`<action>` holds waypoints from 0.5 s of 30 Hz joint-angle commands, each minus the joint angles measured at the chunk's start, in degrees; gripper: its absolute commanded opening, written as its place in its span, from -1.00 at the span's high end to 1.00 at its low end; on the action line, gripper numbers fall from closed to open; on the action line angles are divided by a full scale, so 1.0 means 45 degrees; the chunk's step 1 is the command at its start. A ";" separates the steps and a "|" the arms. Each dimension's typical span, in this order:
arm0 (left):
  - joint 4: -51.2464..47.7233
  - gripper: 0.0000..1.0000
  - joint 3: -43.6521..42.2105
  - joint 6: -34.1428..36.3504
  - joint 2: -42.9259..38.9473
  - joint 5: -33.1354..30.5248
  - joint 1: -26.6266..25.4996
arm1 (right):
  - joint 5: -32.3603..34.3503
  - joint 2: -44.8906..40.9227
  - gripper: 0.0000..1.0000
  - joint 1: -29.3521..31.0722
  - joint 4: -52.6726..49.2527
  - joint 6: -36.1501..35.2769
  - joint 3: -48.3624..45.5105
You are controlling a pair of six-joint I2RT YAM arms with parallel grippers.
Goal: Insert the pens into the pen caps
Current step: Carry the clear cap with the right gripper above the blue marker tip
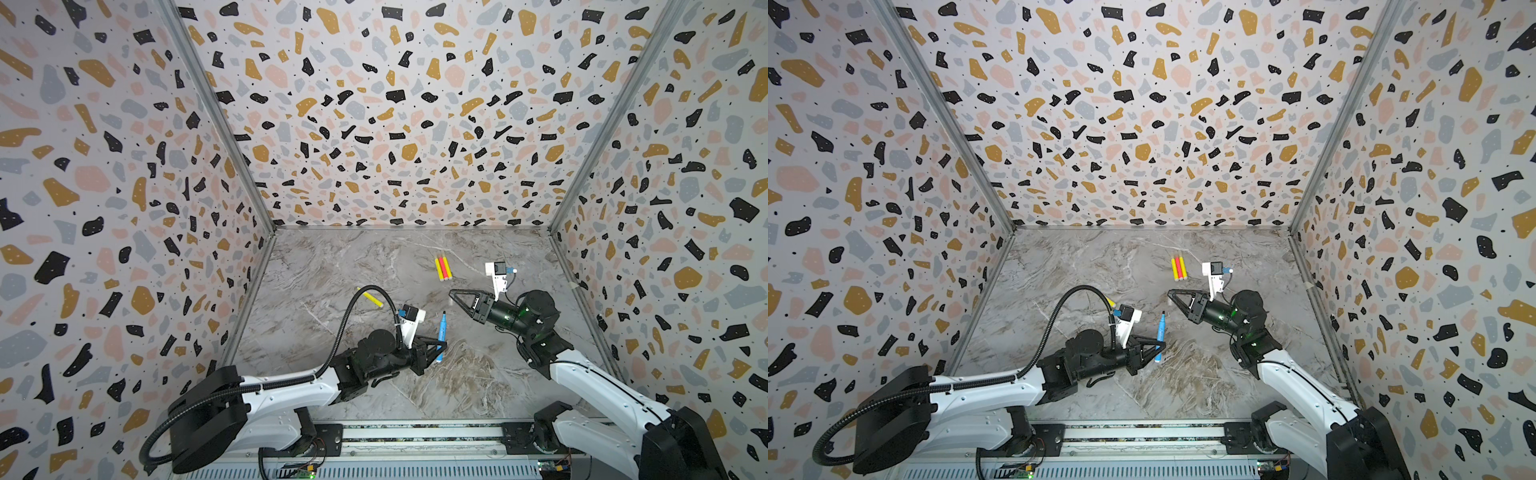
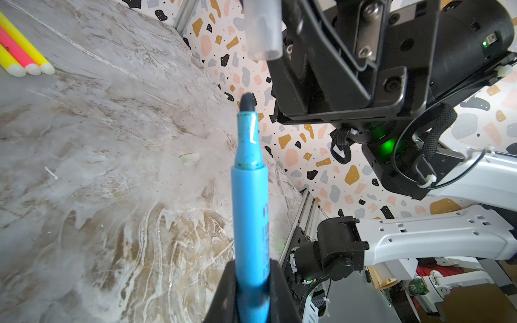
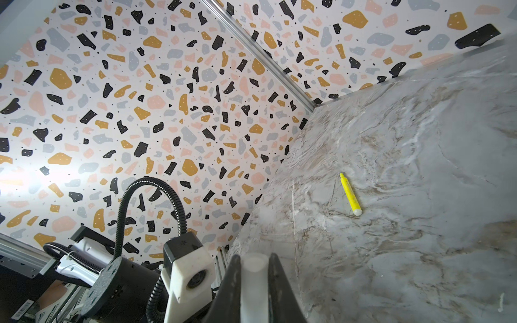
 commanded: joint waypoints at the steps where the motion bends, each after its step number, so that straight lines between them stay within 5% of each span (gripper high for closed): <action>1: 0.0822 1.00 0.0396 -0.0018 0.0018 -0.0198 -0.0102 | 0.0149 -0.0127 0.95 0.0087 0.0509 0.0127 -0.0027; 15: 0.0753 1.00 0.0386 0.0069 -0.0082 -0.0255 -0.0107 | 0.0426 -0.0251 0.95 0.0180 0.0241 0.0078 -0.0069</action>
